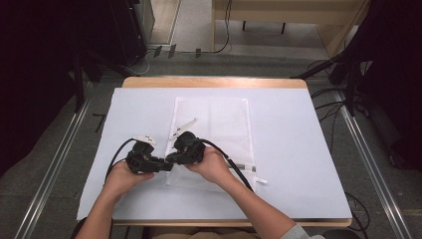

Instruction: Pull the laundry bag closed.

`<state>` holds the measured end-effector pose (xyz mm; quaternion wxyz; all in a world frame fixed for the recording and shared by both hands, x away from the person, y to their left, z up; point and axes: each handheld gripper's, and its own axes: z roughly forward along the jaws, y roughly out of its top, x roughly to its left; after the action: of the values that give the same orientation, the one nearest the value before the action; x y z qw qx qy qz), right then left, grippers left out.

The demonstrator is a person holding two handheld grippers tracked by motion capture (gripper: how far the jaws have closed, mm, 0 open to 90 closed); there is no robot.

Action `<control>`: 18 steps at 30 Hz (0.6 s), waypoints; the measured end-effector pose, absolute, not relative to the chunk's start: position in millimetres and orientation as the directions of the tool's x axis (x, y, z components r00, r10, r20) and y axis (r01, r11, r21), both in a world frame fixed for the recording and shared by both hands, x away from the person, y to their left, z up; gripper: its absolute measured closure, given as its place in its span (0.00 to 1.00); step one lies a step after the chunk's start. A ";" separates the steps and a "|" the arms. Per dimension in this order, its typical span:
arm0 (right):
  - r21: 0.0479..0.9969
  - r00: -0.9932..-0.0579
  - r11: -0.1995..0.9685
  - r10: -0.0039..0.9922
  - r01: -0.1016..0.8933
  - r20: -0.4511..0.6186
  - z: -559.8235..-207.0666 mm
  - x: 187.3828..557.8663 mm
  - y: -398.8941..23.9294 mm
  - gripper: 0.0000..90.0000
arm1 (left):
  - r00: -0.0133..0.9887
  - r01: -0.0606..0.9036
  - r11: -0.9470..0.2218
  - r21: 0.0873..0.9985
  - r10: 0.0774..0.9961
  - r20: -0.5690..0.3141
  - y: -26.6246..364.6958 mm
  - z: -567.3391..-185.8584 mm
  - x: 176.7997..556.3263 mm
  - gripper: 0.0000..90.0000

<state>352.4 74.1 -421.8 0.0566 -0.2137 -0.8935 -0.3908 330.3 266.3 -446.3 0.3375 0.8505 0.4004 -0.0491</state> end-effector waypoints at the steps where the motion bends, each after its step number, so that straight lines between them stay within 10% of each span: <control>1: 0.673 -0.903 0.605 0.335 0.426 0.271 -422.2 352.6 74.3 0.98 | 0.675 0.715 -0.453 0.533 0.645 -0.357 266.4 -446.0 330.5 0.79; 18: 0.666 -0.899 0.606 0.330 0.435 0.286 -425.6 353.6 72.5 0.98 | 0.656 0.739 -0.452 0.499 0.652 -0.381 266.1 -443.0 332.6 0.97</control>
<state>353.6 72.5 -425.6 0.0670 -0.2140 -0.8936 -0.3887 332.6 266.1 -443.0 0.3261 0.8493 0.4096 -0.0669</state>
